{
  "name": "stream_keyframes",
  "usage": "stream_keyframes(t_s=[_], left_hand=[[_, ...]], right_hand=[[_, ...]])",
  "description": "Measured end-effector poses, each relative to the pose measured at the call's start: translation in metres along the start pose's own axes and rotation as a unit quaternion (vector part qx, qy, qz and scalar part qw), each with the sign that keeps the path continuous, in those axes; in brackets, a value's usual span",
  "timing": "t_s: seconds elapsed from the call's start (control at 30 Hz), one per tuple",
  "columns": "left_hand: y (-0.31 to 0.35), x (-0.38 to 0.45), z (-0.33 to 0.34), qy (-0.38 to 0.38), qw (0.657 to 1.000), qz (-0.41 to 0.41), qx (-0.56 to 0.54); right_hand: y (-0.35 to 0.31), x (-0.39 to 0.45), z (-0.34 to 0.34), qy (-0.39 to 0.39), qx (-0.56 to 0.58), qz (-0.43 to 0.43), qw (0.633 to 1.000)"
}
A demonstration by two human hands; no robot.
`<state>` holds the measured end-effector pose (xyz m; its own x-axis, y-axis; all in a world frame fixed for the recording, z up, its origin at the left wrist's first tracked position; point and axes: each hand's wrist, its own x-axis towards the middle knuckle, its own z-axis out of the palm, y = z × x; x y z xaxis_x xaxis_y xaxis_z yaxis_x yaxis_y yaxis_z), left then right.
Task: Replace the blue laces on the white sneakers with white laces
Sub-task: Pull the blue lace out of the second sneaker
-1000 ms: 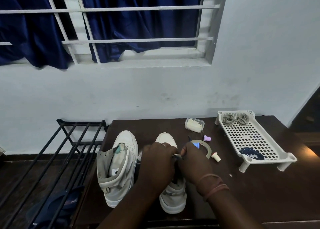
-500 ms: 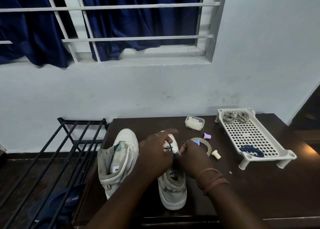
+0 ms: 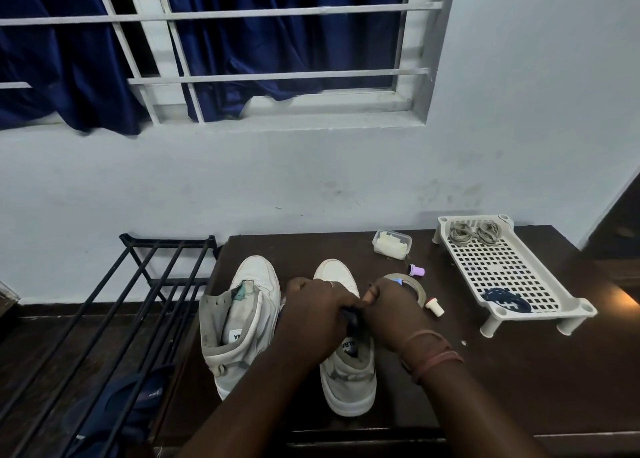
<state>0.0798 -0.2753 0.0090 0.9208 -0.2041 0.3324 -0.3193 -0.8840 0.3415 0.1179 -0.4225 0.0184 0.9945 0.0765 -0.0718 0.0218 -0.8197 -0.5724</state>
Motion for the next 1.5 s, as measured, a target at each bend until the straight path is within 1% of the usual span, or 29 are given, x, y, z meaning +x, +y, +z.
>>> stream_keyframes(t_s=[0.07, 0.13, 0.2, 0.27, 0.3, 0.33, 0.4, 0.47, 0.53, 0.67, 0.77, 0.8, 0.83, 0.87, 0.9, 0.93, 1.0, 1.03, 1.07, 1.1, 1.13, 1.2, 1.23, 1.27, 1.3, 1.33, 1.4, 1.43, 1.5], left_hand=[[-0.003, 0.002, -0.001, 0.005, 0.997, -0.013, -0.074], [-0.004, 0.005, -0.002, 0.012, 0.99, -0.061, -0.124], [-0.005, 0.005, 0.004, 0.034, 0.987, -0.096, -0.121], [-0.005, 0.004, 0.01, 0.036, 0.983, -0.126, -0.126], [-0.006, 0.004, 0.012, 0.031, 0.984, -0.137, -0.108], [-0.006, 0.004, 0.014, 0.034, 0.989, -0.128, -0.057], [-0.004, 0.0, 0.015, 0.057, 0.994, -0.086, 0.047], [0.001, -0.002, 0.017, 0.067, 0.992, -0.071, 0.077], [0.006, -0.001, 0.014, 0.055, 0.991, -0.092, 0.077], [0.009, 0.003, 0.009, 0.007, 0.987, -0.156, 0.027], [0.011, 0.003, 0.011, 0.008, 0.979, -0.193, -0.059], [0.012, 0.003, 0.009, 0.002, 0.973, -0.204, -0.11], [0.014, 0.004, 0.005, -0.014, 0.955, -0.224, -0.192], [0.013, 0.006, -0.001, -0.03, 0.926, -0.236, -0.292], [0.012, 0.008, -0.009, -0.023, 0.891, -0.239, -0.384], [0.01, 0.011, -0.017, 0.002, 0.854, -0.248, -0.457], [0.006, 0.016, -0.031, 0.046, 0.78, -0.274, -0.561], [0.001, 0.017, -0.033, 0.05, 0.748, -0.292, -0.594], [0.001, 0.016, -0.038, 0.035, 0.725, -0.308, -0.615], [-0.004, 0.014, -0.038, -0.001, 0.724, -0.322, -0.61], [-0.007, 0.011, -0.04, -0.053, 0.746, -0.329, -0.577], [-0.014, 0.007, -0.041, -0.15, 0.824, -0.328, -0.436], [-0.017, 0.006, -0.043, -0.171, 0.854, -0.324, -0.37], [-0.019, 0.006, -0.045, -0.165, 0.868, -0.326, -0.336], [-0.019, 0.007, -0.046, -0.147, 0.865, -0.33, -0.347], [-0.016, 0.008, -0.047, -0.124, 0.848, -0.328, -0.398], [-0.009, 0.01, -0.046, -0.084, 0.78, -0.302, -0.541], [-0.007, 0.011, -0.045, -0.062, 0.737, -0.291, -0.607], [-0.006, 0.013, -0.046, -0.017, 0.629, -0.283, -0.723]], right_hand=[[0.002, 0.002, 0.0, -0.007, 0.004, 0.01, 1.0], [0.004, 0.004, 0.0, -0.015, 0.0, 0.01, 1.0], [0.007, 0.004, -0.001, -0.027, 0.005, 0.007, 1.0], [0.007, 0.003, -0.002, -0.034, 0.018, 0.003, 0.999], [0.008, 0.003, -0.002, -0.032, 0.027, 0.001, 0.999], [0.008, 0.002, -0.002, -0.027, 0.037, 0.003, 0.999], [0.007, 0.001, -0.002, -0.02, 0.035, 0.001, 0.999], [0.007, 0.0, -0.003, -0.024, 0.02, -0.007, 0.999], [0.008, 0.001, -0.004, -0.043, 0.058, -0.005, 0.997], [0.007, 0.0, -0.008, -0.099, 0.1, -0.002, 0.99], [0.005, -0.001, -0.011, -0.119, 0.106, -0.011, 0.987], [0.005, -0.001, -0.012, -0.122, 0.099, -0.01, 0.988], [0.005, 0.0, -0.012, -0.124, 0.095, -0.004, 0.988], [0.006, 0.0, -0.012, -0.124, 0.092, 0.005, 0.988], [0.006, 0.001, -0.011, -0.12, 0.092, 0.017, 0.988], [0.007, 0.001, -0.011, -0.114, 0.091, 0.027, 0.989], [0.007, 0.001, -0.009, -0.106, 0.093, 0.04, 0.989], [0.007, 0.001, -0.009, -0.104, 0.093, 0.044, 0.989], [0.006, 0.001, -0.009, -0.104, 0.091, 0.046, 0.989], [0.006, 0.001, -0.009, -0.103, 0.089, 0.048, 0.99], [0.005, 0.001, -0.01, -0.102, 0.089, 0.051, 0.99], [0.005, 0.0, -0.009, -0.1, 0.089, 0.055, 0.989], [0.005, 0.0, -0.01, -0.1, 0.086, 0.053, 0.99], [0.004, 0.0, -0.01, -0.102, 0.082, 0.053, 0.99], [0.004, 0.0, -0.01, -0.104, 0.081, 0.051, 0.99], [0.004, 0.0, -0.009, -0.106, 0.082, 0.051, 0.99], [0.003, 0.0, -0.009, -0.102, 0.076, 0.046, 0.991], [0.002, 0.0, -0.008, -0.098, 0.07, 0.04, 0.992], [0.002, -0.001, -0.008, -0.091, 0.065, 0.03, 0.993]])
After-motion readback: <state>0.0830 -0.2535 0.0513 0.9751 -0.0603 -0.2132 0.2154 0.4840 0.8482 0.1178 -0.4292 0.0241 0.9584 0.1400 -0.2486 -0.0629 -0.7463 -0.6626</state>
